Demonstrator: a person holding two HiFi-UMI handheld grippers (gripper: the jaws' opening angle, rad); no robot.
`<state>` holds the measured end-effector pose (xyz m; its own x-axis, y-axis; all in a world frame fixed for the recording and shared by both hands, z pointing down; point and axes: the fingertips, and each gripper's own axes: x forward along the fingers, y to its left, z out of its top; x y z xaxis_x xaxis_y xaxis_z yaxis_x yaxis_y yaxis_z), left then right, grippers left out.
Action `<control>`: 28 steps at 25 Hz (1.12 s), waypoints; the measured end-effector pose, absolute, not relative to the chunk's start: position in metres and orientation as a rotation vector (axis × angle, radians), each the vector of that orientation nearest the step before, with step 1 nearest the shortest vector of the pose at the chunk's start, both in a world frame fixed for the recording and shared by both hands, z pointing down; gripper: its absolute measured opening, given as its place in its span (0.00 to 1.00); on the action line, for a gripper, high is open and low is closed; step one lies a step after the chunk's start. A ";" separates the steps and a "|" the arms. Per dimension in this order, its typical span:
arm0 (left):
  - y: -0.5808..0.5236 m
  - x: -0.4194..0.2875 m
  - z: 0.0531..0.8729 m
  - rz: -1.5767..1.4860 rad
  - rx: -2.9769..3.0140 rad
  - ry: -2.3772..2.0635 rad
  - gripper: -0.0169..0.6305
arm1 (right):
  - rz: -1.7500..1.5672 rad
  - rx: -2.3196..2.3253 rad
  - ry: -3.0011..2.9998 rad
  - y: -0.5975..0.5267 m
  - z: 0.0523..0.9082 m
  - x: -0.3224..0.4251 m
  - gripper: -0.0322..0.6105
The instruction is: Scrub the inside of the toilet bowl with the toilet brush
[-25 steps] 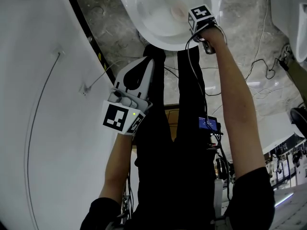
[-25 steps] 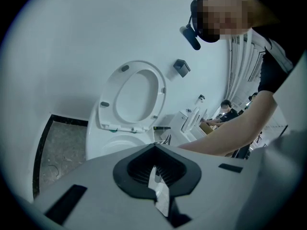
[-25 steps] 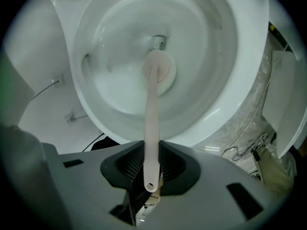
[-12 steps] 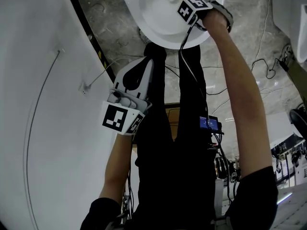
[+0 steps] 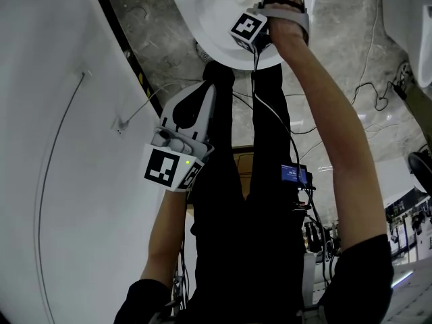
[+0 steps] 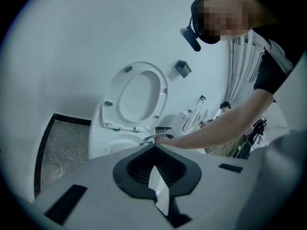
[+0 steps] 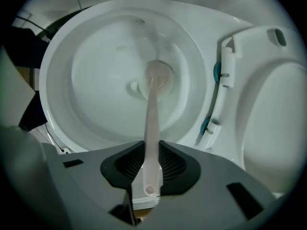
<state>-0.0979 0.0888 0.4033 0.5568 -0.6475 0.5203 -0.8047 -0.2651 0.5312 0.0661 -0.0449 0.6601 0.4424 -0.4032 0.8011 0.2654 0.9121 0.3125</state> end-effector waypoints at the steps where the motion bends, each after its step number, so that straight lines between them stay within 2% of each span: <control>1: 0.089 -0.098 0.403 0.253 2.000 -1.167 0.04 | -0.440 0.149 -1.033 -0.046 0.661 0.064 0.21; 7: 0.088 -0.097 0.405 0.254 1.999 -1.168 0.04 | -0.272 0.227 -1.043 -0.046 0.669 0.095 0.21; 17: 0.086 -0.094 0.402 0.239 2.006 -1.167 0.04 | 0.242 0.347 -0.973 -0.001 0.685 0.161 0.21; 28: 0.085 -0.091 0.400 0.232 2.011 -1.164 0.04 | 0.828 0.382 -0.972 0.097 0.696 0.144 0.21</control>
